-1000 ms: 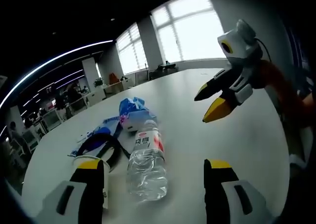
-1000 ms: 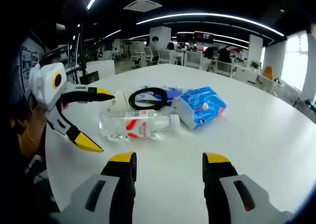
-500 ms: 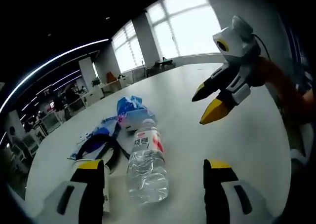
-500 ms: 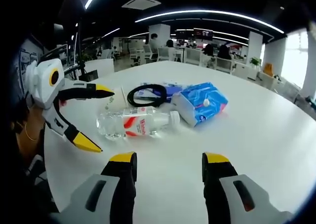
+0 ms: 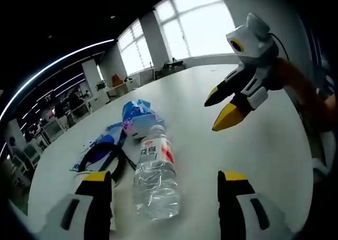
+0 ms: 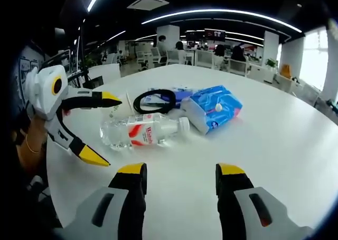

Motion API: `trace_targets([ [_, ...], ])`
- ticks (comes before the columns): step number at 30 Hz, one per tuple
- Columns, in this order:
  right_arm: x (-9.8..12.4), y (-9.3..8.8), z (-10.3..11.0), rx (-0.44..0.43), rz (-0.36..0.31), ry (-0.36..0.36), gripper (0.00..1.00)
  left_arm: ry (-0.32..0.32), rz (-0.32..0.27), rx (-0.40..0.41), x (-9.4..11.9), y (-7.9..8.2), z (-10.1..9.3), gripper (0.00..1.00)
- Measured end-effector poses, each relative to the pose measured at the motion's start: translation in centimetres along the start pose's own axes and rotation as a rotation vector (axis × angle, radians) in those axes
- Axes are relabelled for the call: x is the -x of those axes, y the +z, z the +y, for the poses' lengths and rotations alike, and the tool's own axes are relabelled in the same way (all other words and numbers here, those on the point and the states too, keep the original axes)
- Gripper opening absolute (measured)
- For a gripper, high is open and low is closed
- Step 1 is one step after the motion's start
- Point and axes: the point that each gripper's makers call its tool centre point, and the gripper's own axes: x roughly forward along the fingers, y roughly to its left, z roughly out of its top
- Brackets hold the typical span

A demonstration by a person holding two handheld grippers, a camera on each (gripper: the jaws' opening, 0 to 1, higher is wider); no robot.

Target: Arrange the tabletop items into an orderly group along one side of the table until the central work area is clear of visible clutter.

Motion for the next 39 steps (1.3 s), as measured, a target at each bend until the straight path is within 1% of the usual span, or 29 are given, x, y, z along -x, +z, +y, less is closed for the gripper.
trace_targets([
  [11, -0.1, -0.2, 0.0, -0.03, -0.001, 0.001, 0.5, 0.001, 0.018, -0.006, -0.4, 0.1, 0.0, 0.82],
  [19, -0.1, -0.3, 0.0, -0.051, -0.002, -0.004, 0.49, -0.002, 0.023, -0.015, -0.6, 0.4, 0.0, 0.81],
  [22, -0.3, -0.4, -0.2, -0.077, -0.004, -0.004, 0.49, 0.003, 0.029, -0.013, -0.8, 0.5, 0.3, 0.81],
  [25, -0.5, -0.4, -0.5, -0.13, -0.007, -0.001, 0.49, 0.004, 0.043, -0.013, -0.9, 0.2, 0.4, 0.81],
  [26, -0.6, -0.4, -0.6, -0.137, -0.005, 0.001, 0.48, 0.004, 0.044, -0.015, -1.0, 0.1, 0.4, 0.81],
  [34, -0.9, 0.1, -0.8, -0.149, -0.023, 0.008, 0.48, 0.001, 0.061, -0.021, -1.4, 0.0, 0.5, 0.81],
  [39, -1.1, 0.4, -1.0, -0.171, -0.045, 0.019, 0.48, 0.003, 0.057, -0.018, -1.4, 0.2, 0.7, 0.8],
])
